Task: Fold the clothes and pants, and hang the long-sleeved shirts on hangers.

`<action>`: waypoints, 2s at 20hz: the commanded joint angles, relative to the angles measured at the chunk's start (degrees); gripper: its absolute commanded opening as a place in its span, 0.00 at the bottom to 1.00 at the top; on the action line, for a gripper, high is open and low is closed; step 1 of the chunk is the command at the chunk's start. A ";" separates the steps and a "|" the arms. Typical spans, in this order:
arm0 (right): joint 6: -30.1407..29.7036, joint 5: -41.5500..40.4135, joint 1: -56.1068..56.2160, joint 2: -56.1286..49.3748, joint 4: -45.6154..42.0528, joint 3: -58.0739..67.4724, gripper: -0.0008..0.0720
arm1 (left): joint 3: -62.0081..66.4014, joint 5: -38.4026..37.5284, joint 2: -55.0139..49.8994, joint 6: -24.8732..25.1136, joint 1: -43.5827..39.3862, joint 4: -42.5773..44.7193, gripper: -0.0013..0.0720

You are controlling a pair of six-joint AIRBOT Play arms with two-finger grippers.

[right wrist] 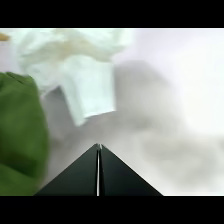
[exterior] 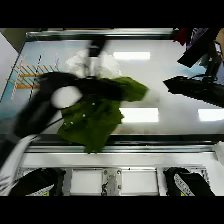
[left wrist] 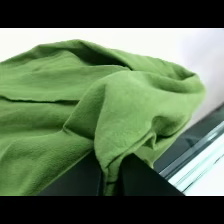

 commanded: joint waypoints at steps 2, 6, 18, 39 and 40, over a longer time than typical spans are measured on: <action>8.48 -0.28 -1.27 2.05 -18.62 0.07 0.03 | 20.24 -1.66 -20.65 3.06 -5.70 0.81 0.04; 12.04 -0.31 -1.27 3.67 -25.22 0.07 0.03 | 25.07 -9.25 -23.17 2.99 0.50 0.74 1.00; 12.04 4.00 -1.25 1.14 -25.20 -0.48 0.04 | -33.53 -9.64 4.17 2.60 35.98 0.59 1.00; 10.05 -7.58 1.90 -15.56 -2.19 -30.42 0.98 | -45.53 -0.11 -2.93 17.62 38.97 -22.32 0.04; 10.08 -9.66 3.65 -16.96 -1.46 -30.40 0.98 | -45.53 -0.26 -2.93 17.59 38.99 -22.40 0.04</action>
